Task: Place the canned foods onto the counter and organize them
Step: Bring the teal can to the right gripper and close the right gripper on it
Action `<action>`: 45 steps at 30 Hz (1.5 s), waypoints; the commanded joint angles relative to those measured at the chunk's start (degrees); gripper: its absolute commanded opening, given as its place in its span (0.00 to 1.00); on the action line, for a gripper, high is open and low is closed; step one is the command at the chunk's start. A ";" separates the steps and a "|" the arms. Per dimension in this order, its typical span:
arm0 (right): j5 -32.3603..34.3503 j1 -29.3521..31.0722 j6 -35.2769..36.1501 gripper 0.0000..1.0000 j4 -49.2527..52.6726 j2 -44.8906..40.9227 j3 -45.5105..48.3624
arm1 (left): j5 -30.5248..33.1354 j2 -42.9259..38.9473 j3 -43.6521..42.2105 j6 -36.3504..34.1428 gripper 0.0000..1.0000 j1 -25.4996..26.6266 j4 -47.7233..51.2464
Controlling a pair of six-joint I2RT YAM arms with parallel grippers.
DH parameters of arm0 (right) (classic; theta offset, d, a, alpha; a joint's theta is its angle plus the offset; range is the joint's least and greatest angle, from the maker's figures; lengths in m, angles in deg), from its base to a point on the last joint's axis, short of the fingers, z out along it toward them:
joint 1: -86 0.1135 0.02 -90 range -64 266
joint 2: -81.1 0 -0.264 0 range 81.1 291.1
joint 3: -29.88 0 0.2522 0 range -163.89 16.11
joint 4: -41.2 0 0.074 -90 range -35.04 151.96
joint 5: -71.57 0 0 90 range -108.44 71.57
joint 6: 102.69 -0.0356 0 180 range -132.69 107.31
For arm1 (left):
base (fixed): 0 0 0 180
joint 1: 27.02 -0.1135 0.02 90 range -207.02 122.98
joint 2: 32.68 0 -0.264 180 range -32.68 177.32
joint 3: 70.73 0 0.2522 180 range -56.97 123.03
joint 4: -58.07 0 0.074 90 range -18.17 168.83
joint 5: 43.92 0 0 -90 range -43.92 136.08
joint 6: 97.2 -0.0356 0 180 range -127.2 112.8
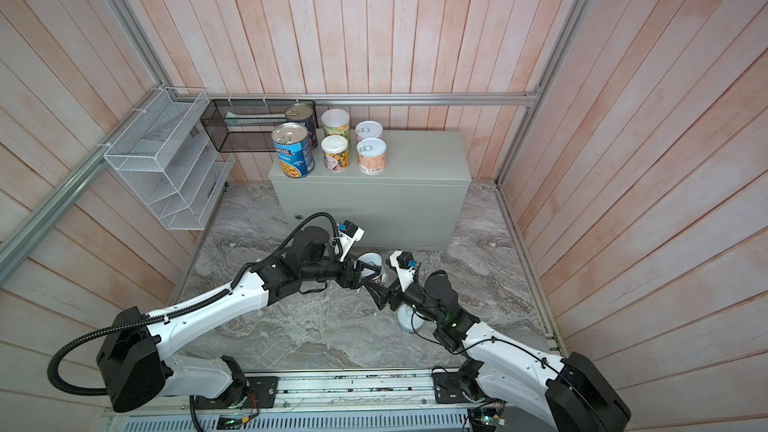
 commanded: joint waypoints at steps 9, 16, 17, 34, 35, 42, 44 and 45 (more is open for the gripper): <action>-0.84 0.26 0.74 0.86 -2.87 2.14 -2.82 | -2.72 -1.66 0.01 -0.01 0.48 1.67 -5.13; -0.58 0.26 0.65 0.84 -3.97 2.66 -3.04 | -3.17 -0.97 -0.04 0.39 0.48 2.14 -5.51; -0.40 0.26 0.65 0.83 -4.14 2.80 -3.16 | -3.15 -0.96 0.01 0.43 0.48 2.21 -5.58; 1.90 0.26 -0.89 0.66 -5.99 3.50 -2.97 | 0.21 -0.87 -0.59 -0.35 0.60 2.35 -4.33; 2.34 0.26 -1.06 0.65 -6.40 3.47 -2.75 | 1.12 -0.94 -0.59 -0.31 0.66 2.34 -3.94; 4.00 0.26 -1.72 0.65 -6.69 2.84 -2.12 | 5.09 -2.00 -1.18 -0.17 0.90 2.30 -2.51; 4.34 0.26 -1.81 0.65 -6.55 2.79 -2.09 | 5.78 -2.27 -1.29 -0.01 0.92 2.23 -2.33; 4.60 0.27 -1.80 0.65 -6.45 2.82 -2.10 | 6.00 -2.46 -1.42 0.00 0.93 2.25 -2.40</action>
